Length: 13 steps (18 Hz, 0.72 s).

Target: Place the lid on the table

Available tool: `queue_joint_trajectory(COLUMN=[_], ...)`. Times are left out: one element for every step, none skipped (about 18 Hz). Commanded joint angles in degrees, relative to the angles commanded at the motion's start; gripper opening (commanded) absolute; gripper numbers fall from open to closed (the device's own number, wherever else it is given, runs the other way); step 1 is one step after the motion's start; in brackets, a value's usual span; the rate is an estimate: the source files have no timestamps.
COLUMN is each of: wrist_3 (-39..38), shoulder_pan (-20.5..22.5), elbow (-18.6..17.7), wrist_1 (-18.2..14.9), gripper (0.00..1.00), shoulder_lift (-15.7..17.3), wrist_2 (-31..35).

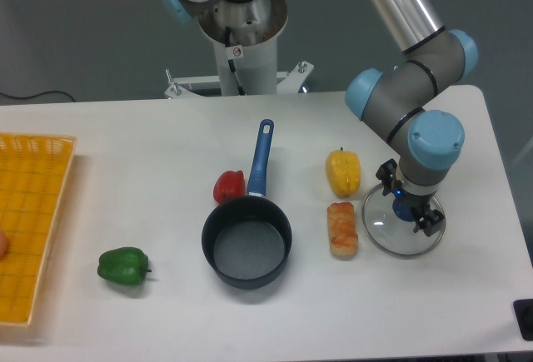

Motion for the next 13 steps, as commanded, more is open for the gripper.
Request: queue_joint_trajectory(wrist_3=[-1.23,-2.63,-3.43,-3.0,-2.82,-2.39,-1.68,-1.24,-1.15,-1.15,-1.15,-1.06,-1.06], shoulder_pan=[0.0,0.0,0.0,0.0,0.17,0.44,0.44,0.44,0.44,0.44,0.44,0.44,0.44], elbow=[0.09,0.09,-0.17,-0.09,-0.18,-0.18,-0.26,-0.53,-0.7,-0.62,-0.7,-0.7,-0.7], wrist_1=[0.09,0.09,0.18,0.18,0.18,0.35,0.35,0.35,0.35,0.35,0.35,0.35,0.27], gripper=[1.0,1.0,1.0,1.0,1.0,0.99,0.99,0.99,0.99,0.99,0.97,0.96,0.94], shoulder_lift=[0.0,0.0,0.0,-0.09,-0.09,-0.44,-0.44,-0.44,-0.44,-0.44,-0.44,-0.35,-0.26], wrist_2=[-0.09,0.0,0.0,0.0,0.17,0.44,0.53,0.61,0.61,0.61,0.53,0.53,0.61])
